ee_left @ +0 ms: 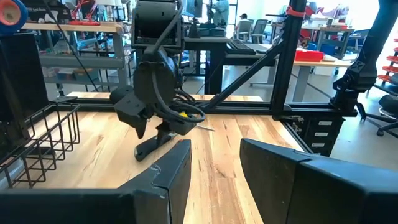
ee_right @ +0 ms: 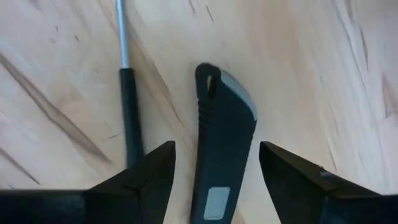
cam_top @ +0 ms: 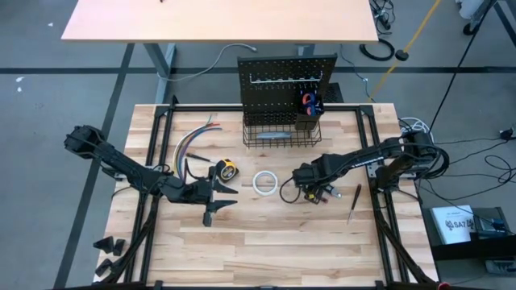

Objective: Hang tools onto peg board
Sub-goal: Put the black cutter into the black wire basket on the peg board

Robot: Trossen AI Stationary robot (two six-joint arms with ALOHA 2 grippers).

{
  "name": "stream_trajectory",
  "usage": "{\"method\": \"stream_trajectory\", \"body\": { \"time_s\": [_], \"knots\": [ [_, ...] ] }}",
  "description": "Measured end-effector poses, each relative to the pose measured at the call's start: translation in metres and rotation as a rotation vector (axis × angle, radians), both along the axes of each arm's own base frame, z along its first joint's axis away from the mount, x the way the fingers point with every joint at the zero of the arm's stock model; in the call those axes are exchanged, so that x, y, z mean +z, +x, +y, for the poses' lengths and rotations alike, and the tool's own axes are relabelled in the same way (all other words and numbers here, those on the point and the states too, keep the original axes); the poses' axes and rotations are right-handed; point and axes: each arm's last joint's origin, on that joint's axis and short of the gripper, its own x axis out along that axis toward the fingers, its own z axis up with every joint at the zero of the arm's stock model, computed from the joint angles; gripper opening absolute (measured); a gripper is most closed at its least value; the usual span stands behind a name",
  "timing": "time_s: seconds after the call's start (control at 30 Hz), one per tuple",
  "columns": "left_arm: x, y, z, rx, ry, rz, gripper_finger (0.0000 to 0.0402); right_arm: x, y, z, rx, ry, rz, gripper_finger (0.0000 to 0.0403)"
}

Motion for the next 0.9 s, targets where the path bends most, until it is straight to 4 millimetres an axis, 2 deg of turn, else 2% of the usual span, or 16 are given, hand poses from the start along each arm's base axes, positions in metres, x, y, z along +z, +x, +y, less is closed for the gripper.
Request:
{"method": "stream_trajectory", "body": {
  "time_s": [0.27, 0.53, 0.9],
  "knots": [
    [0.000, 0.000, 0.000, 0.000, 0.001, 0.001, 0.0143, -0.007, -0.006, -0.010, 0.000, -0.002, 0.034, 0.0224],
    [-0.002, 0.000, 0.000, 0.000, 0.007, 0.015, 0.0143, -0.012, -0.012, -0.011, 0.002, -0.003, 0.070, 0.0226],
    [-0.002, 0.000, 0.000, 0.000, 0.007, 0.014, 0.0143, -0.008, -0.013, -0.010, -0.033, 0.020, 0.098, 0.0284]
  ]
}}
